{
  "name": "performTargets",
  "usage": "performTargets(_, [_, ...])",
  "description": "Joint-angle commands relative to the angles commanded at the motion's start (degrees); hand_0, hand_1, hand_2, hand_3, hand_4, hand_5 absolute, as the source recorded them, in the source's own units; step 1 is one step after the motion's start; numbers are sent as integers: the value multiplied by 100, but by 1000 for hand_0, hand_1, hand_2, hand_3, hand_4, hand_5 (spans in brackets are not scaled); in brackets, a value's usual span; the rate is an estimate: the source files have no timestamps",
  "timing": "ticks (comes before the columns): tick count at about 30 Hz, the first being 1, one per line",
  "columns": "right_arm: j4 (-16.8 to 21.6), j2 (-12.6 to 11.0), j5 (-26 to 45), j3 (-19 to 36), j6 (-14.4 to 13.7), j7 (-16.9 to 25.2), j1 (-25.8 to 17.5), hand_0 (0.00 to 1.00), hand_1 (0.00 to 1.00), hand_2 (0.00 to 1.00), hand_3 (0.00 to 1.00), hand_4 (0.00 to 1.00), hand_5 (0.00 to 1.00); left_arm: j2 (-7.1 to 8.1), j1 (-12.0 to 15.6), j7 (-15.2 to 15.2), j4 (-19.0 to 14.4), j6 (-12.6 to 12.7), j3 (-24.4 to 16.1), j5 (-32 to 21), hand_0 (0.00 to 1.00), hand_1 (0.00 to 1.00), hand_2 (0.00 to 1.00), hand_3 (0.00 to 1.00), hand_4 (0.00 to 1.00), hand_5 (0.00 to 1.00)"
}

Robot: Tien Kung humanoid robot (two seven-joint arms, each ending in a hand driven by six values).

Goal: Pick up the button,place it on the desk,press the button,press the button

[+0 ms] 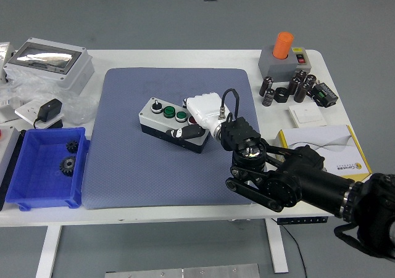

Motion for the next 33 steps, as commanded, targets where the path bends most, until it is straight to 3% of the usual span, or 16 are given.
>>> performTargets(11, [10,0,28,-51,-95,-43,-16,218,339,307,494,200,2,0,3,-41,-12,46,-6,-16,660,632,613,728,812,605])
performTargets(12, [8,0,26,-48,-103,-47,-18,173,267,297,465,162,2,0,4,-46,-13,52,-6,-16,659,632,613,729,813,609])
performTargets(17, [16,0,44,-25,-154,-37,-41,173,267,297,465,162,2,-4,5,-75,-13,72,-7,-20,659,632,613,729,813,609])
performTargets(18, [23,0,50,-16,-170,-28,-47,115,210,293,462,123,2,-6,6,-78,-14,75,-8,-20,659,632,614,729,817,615])
performTargets(33, [102,0,185,127,-416,146,-153,124,212,289,425,70,2,-28,11,-129,-10,95,-18,-3,660,633,614,730,820,619])
